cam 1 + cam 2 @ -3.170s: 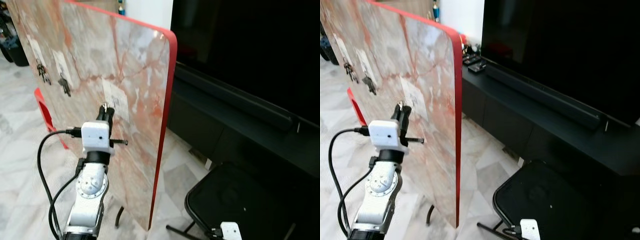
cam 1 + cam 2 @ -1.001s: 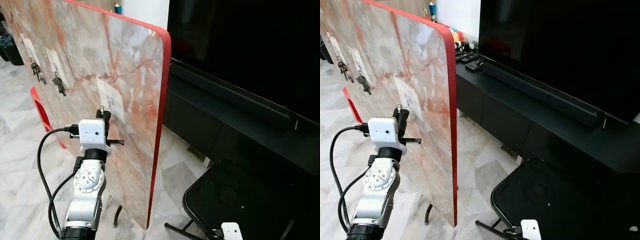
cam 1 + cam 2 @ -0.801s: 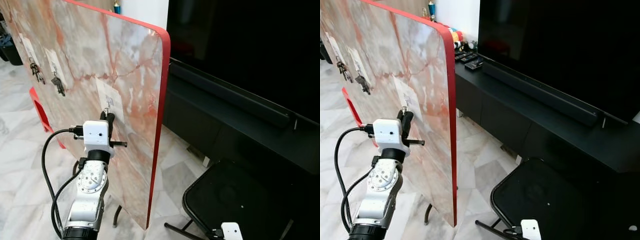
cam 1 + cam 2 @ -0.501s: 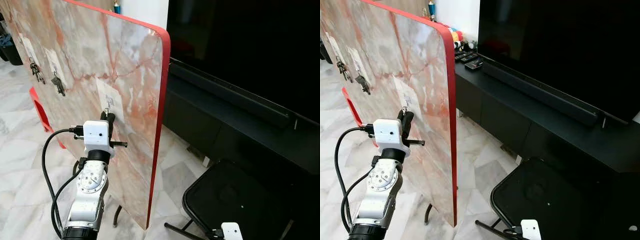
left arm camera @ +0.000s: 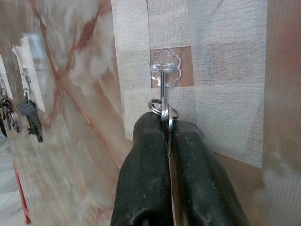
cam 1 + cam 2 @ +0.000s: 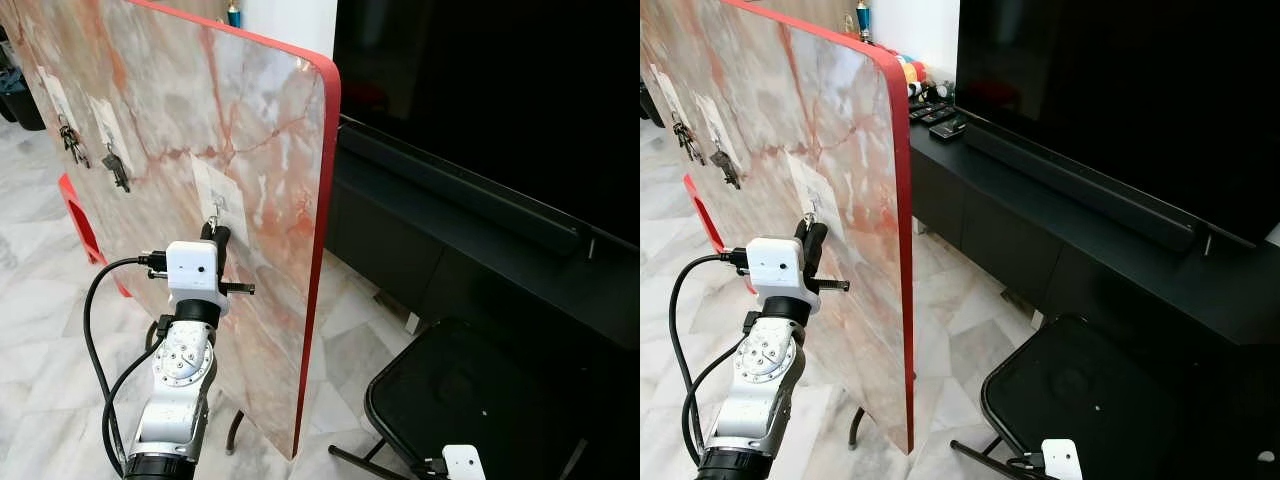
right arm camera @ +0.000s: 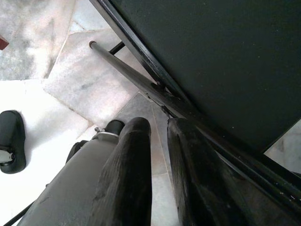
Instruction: Hang keys on a hook
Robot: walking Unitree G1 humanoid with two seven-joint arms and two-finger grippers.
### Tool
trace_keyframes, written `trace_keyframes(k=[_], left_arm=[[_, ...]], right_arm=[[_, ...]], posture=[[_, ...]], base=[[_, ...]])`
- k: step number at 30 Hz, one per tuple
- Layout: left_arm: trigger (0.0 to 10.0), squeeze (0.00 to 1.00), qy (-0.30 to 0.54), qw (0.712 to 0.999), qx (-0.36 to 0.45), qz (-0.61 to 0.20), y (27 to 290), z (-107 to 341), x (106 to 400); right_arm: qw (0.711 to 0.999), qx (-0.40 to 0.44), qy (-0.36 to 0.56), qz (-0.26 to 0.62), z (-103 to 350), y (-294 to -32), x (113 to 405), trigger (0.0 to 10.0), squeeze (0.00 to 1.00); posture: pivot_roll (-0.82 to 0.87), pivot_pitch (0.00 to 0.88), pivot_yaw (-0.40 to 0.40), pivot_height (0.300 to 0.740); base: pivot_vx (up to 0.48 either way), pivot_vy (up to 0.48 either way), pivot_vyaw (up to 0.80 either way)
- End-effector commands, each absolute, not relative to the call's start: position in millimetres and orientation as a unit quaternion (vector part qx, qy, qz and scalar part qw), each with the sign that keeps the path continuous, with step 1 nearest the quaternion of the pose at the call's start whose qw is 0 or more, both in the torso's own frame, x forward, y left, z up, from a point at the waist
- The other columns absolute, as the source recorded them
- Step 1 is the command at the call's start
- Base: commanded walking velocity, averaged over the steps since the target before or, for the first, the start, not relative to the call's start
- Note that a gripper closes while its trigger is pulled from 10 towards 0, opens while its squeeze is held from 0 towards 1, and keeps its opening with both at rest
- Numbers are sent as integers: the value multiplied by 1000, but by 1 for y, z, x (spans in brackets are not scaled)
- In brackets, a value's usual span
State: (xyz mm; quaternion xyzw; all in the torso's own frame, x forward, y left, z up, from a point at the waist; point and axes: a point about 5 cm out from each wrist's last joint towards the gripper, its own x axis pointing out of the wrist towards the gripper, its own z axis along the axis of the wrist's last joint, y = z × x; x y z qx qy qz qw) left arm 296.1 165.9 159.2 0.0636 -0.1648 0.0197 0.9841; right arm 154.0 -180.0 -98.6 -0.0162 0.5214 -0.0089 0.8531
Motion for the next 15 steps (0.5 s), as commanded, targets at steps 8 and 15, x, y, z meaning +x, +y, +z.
trace_keyframes(k=[8, 15], left_arm=[[10000, 0, -176, 982, 59, 20, 165, 165, 296], [10000, 0, -179, 982, 62, 15, 164, 166, 295]], right_arm=[[855, -19, 519, -12, -97, -183, 156, 10000, 0], [855, -19, 519, -12, -97, -183, 156, 10000, 0]], posture=[[59, 0, -85, 740], [59, 0, -85, 740]], base=[[0, 0, 0], [0, 0, 0]])
